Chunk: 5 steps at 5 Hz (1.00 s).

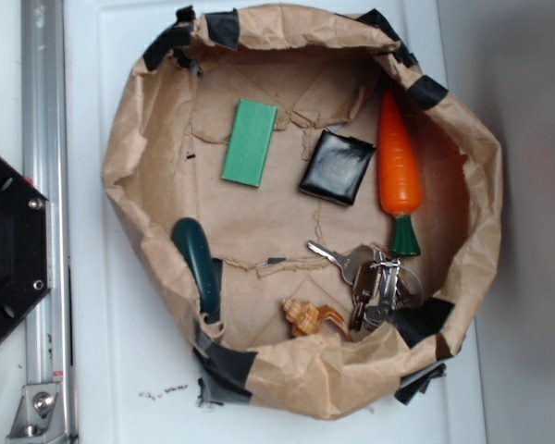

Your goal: Grab the black box.

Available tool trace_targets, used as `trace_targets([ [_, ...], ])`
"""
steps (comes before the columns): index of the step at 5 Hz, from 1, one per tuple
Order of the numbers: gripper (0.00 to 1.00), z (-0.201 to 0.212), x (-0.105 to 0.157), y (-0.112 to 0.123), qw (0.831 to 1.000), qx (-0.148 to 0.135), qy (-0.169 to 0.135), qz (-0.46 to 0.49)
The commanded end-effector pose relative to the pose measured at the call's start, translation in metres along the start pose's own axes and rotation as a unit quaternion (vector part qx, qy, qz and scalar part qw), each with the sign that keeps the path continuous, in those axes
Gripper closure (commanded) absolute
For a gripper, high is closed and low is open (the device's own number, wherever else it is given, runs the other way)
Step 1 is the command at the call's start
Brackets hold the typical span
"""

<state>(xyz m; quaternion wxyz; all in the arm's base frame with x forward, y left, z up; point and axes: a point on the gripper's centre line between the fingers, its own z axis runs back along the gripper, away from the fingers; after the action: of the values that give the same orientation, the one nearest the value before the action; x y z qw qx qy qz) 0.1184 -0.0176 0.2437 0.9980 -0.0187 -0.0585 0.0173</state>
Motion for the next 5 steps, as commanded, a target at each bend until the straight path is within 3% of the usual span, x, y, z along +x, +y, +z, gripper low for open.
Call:
trace_targets([
  [1,0.0,0.0,0.0,0.0,1.0,0.0,0.0,0.0],
  [3,0.0,-0.056,0.072,0.034,0.985,-0.032,-0.067,0.155],
  [4,0.0,-0.086,0.095,0.053,0.956,-0.022,-0.111,0.271],
  [5,0.0,-0.099,0.108,0.05,0.943,-0.021,-0.098,0.317],
])
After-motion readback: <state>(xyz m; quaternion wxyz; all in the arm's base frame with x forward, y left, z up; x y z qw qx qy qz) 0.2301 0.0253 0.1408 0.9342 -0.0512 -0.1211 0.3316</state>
